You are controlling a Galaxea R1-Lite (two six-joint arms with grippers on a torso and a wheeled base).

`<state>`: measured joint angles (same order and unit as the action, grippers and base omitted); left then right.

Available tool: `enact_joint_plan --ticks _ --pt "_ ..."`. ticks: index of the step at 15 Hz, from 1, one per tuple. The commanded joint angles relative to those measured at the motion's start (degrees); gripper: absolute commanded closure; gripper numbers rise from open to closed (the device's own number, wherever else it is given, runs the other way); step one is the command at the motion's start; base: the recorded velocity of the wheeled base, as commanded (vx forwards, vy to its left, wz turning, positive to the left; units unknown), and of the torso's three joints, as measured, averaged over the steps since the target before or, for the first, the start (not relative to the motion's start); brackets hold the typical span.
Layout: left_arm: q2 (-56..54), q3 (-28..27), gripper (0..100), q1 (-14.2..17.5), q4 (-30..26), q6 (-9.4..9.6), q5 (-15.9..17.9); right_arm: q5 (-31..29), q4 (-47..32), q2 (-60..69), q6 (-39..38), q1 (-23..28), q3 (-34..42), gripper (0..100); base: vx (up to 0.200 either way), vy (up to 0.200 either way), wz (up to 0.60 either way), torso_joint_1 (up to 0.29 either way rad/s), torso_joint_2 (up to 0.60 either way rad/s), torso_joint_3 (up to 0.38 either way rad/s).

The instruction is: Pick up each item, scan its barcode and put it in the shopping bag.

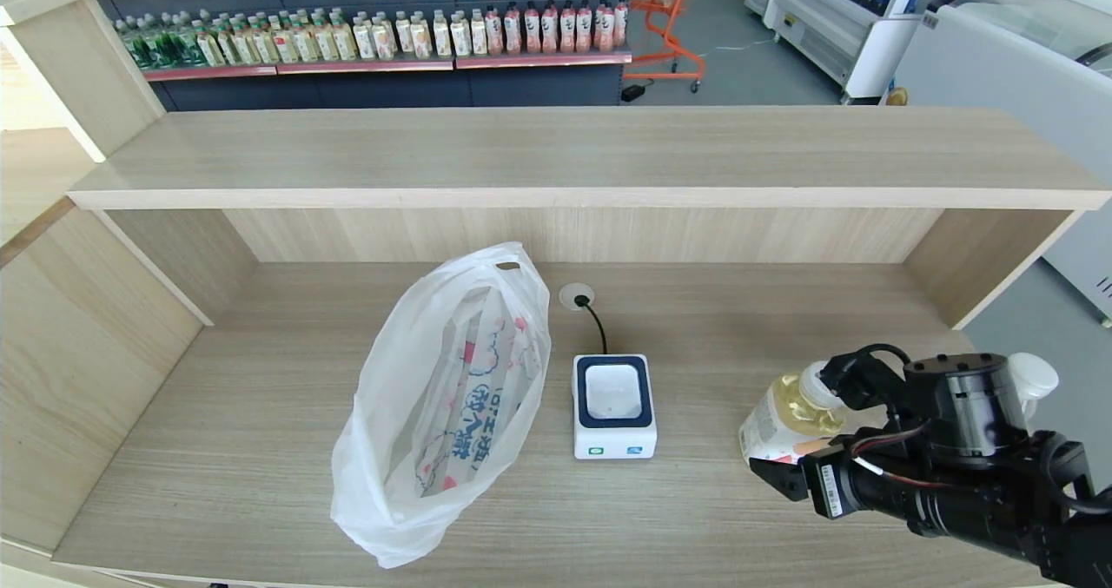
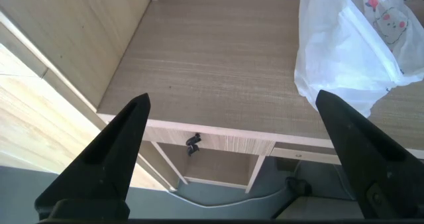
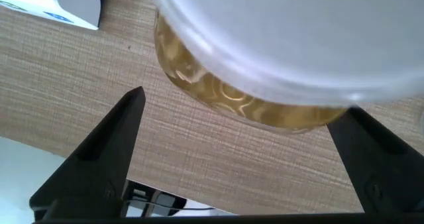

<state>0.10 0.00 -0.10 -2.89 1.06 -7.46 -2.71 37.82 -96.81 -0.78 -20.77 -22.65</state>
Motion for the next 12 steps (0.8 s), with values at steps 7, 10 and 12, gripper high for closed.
enact_joint_plan --ticks 7,10,12 --pt "0.0 0.0 0 0.0 0.0 -0.01 0.0 -0.1 10.0 -7.6 0.2 -3.7 -0.1 0 0.0 0.0 0.0 0.0 0.0 0.0" --pt "0.0 0.0 0 0.0 0.0 -0.01 0.0 -0.3 14.8 -9.6 0.5 -5.4 -0.1 0 0.0 0.0 0.0 0.0 0.0 0.0" --pt "0.0 0.0 0 0.0 0.0 -0.01 0.0 -2.1 18.3 -10.9 2.9 -5.2 -0.6 0 0.0 0.0 0.0 0.0 0.0 0.0"
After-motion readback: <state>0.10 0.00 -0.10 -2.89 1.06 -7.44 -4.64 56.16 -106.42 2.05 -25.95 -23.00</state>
